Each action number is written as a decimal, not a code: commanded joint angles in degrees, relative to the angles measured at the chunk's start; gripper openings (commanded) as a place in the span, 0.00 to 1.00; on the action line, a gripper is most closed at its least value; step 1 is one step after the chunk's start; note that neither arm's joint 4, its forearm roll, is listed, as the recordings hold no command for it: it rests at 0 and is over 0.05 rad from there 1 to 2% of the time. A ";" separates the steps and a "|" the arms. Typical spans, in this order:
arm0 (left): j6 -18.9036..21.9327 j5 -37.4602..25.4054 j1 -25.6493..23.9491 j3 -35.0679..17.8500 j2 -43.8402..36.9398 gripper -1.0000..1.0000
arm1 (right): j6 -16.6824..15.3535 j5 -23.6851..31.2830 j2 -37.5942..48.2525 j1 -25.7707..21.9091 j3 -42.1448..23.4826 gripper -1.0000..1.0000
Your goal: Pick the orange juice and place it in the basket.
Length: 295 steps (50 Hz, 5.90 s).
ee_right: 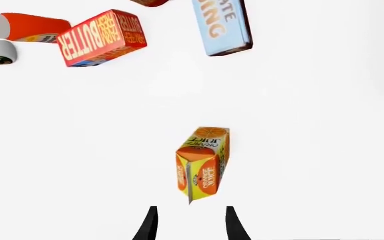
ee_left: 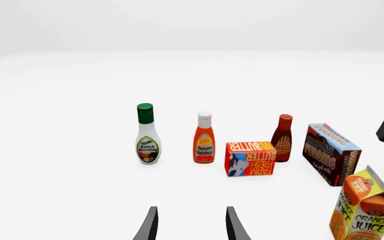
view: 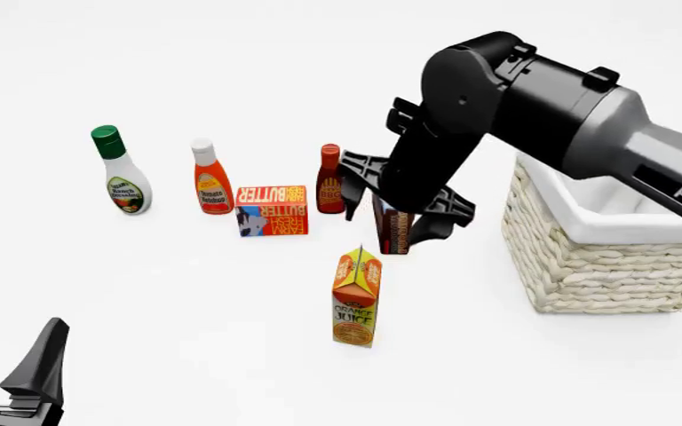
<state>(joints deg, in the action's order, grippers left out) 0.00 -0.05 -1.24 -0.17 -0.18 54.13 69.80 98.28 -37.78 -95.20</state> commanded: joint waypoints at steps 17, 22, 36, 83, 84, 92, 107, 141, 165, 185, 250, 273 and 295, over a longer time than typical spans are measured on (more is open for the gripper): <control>0.00 0.00 0.01 0.00 0.00 1.00 | -1.54 0.09 2.96 0.36 0.63 1.00; 0.00 0.00 0.00 0.00 0.00 1.00 | -1.83 0.09 3.47 0.38 0.46 1.00; 0.01 0.01 0.01 0.00 0.00 1.00 | -1.77 0.09 4.65 -0.69 -0.27 1.00; 0.00 0.00 -0.01 0.00 0.00 1.00 | -3.77 0.10 8.07 -1.72 -1.53 1.00; 0.00 0.00 0.00 0.00 0.00 1.00 | -3.89 0.10 8.13 -1.68 -1.47 1.00; 0.00 0.00 0.00 0.00 0.00 1.00 | -4.69 0.10 8.99 -1.35 -1.56 1.00; 0.00 0.00 0.00 0.00 0.00 1.00 | -4.25 0.10 10.46 -2.58 -3.08 1.00; 0.00 0.00 0.00 0.00 0.00 1.00 | -6.91 0.10 12.02 -1.27 -2.05 1.00; 0.00 0.00 0.00 0.00 0.00 1.00 | -7.11 0.10 13.73 -1.28 -2.65 1.00; 0.01 0.00 -0.01 0.00 0.00 1.00 | -7.43 0.10 14.57 -0.75 -2.65 1.00; -0.01 0.00 0.00 0.00 0.00 1.00 | -7.65 0.09 17.85 -0.74 -4.22 1.00; 0.01 0.00 0.00 0.00 0.00 1.00 | -9.28 0.09 17.86 -0.03 -3.78 0.00; 0.00 0.00 0.01 0.00 0.00 1.00 | -8.70 0.10 12.68 -2.79 -2.78 0.00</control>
<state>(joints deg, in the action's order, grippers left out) 0.00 -0.05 -1.24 -0.17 -0.18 44.21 69.90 113.22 -39.47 -98.32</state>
